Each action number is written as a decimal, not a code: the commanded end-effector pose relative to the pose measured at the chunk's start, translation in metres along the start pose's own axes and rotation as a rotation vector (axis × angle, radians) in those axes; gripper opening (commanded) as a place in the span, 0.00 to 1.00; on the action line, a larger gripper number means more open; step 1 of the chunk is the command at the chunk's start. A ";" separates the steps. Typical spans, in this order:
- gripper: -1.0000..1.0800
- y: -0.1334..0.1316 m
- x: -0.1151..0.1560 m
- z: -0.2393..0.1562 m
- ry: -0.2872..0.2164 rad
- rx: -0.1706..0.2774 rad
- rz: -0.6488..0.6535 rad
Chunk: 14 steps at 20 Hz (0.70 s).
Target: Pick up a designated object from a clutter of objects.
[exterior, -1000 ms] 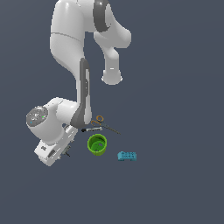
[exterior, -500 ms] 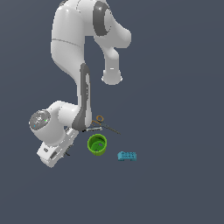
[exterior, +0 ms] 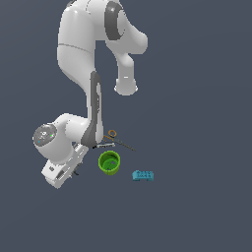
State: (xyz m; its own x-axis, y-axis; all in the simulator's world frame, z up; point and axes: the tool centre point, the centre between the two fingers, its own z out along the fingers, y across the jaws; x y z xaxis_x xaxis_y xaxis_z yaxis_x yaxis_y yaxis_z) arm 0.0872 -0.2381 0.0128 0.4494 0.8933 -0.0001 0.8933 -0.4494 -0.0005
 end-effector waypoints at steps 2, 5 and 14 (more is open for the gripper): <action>0.00 -0.001 0.002 -0.003 0.000 -0.001 0.000; 0.00 -0.004 0.005 -0.011 0.000 -0.001 0.000; 0.00 -0.021 0.027 -0.058 0.000 -0.001 0.000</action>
State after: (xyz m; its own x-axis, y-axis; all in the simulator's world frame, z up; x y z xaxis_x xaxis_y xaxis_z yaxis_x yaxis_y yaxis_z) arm 0.0816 -0.2105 0.0601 0.4497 0.8932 -0.0003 0.8932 -0.4497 -0.0016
